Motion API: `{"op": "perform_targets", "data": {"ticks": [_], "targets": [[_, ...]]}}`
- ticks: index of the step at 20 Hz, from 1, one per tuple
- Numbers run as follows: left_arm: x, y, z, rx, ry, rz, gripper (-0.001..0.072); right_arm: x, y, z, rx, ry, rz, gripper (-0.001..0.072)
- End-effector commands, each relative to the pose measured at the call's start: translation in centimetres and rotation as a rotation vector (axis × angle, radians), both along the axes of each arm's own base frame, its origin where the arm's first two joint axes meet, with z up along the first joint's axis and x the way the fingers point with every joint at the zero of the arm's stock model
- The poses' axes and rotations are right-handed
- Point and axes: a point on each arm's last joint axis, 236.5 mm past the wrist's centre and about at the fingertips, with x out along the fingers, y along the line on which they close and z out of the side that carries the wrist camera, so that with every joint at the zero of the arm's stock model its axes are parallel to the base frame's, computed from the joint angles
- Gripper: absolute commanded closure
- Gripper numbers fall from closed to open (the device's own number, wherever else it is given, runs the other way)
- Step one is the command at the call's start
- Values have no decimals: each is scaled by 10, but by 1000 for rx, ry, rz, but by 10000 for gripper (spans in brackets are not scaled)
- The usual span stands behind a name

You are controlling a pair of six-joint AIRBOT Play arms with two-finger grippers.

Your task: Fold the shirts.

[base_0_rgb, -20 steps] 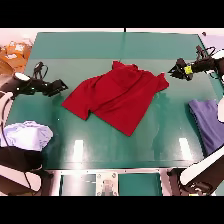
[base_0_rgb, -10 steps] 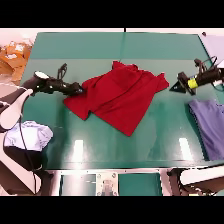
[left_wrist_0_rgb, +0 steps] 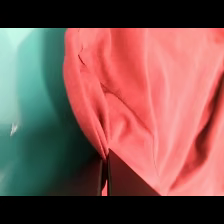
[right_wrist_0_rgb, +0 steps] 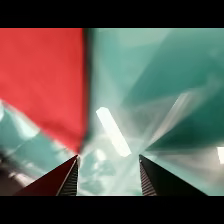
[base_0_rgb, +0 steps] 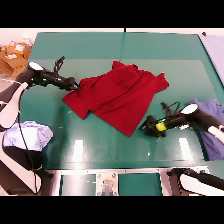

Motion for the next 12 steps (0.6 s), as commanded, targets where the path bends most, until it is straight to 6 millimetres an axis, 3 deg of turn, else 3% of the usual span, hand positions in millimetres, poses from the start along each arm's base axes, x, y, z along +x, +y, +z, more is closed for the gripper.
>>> {"op": "perform_targets", "data": {"ticks": [1,3,4,5,7,8,9,10,12], "targets": [[-14,21,-4,44,70,-13,682,-3,53,-22,5,-52,-59,272],[-17,33,-1,54,81,-5,682,7,78,-22,9,-97,-29,321],[-15,42,2,52,83,21,682,13,88,-21,14,-114,-9,408],[-14,50,7,57,77,36,682,22,94,-17,19,-154,34,675],[-24,70,14,90,105,45,683,30,93,-2,39,-191,113,695],[-38,77,15,124,138,20,683,30,80,3,17,-187,158,696],[-52,81,13,150,179,12,684,30,50,5,-55,-156,176,696],[-71,79,12,151,225,8,684,31,11,4,-160,-125,165,696],[-116,63,-1,142,313,-4,684,38,-91,12,-395,-78,67,696]]}}
